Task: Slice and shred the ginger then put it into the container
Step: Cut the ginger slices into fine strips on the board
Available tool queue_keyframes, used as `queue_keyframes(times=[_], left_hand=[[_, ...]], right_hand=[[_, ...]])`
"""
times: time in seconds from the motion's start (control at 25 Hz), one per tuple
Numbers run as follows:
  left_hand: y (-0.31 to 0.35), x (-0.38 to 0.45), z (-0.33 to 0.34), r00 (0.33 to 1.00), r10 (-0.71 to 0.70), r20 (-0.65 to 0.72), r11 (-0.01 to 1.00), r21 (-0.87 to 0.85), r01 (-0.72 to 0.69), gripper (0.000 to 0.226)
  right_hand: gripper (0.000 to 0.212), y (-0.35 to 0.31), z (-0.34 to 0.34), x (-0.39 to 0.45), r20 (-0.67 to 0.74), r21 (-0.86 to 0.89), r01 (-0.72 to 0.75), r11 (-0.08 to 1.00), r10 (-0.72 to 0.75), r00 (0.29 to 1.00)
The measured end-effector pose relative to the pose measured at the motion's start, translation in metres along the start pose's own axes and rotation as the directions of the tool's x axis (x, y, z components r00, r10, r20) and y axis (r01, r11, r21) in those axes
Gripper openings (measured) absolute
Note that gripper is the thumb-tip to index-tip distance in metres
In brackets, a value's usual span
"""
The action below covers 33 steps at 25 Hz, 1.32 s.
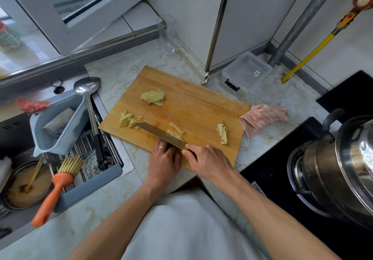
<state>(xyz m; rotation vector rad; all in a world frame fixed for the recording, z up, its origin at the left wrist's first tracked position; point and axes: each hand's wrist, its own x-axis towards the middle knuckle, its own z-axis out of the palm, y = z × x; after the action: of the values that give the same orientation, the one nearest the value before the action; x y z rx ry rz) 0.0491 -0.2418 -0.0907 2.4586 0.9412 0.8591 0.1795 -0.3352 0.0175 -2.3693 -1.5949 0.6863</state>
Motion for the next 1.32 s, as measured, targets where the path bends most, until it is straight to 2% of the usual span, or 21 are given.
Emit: queue_keyframes(times=[0.4,0.56,1.32], left_hand=[[-0.0011,0.0001,0.0005,1.000,-0.025,0.018,1.000,-0.009,0.025,0.025],[0.0003,0.0004,-0.0014,0.999,0.034,-0.020,0.999,0.000,-0.034,0.027],[-0.0008,-0.0003,0.0008,1.000,0.007,0.000,1.000,-0.006,-0.007,0.025]], right_hand=[[0.044,-0.0005,0.0035,-0.0010,-0.008,0.003,-0.007,1.000,0.007,1.000],[0.043,-0.0003,0.0042,-0.0049,-0.013,-0.015,0.005,1.000,-0.005,1.000],[0.043,0.0031,0.0031,0.0000,-0.006,-0.010,0.007,1.000,-0.007,1.000]])
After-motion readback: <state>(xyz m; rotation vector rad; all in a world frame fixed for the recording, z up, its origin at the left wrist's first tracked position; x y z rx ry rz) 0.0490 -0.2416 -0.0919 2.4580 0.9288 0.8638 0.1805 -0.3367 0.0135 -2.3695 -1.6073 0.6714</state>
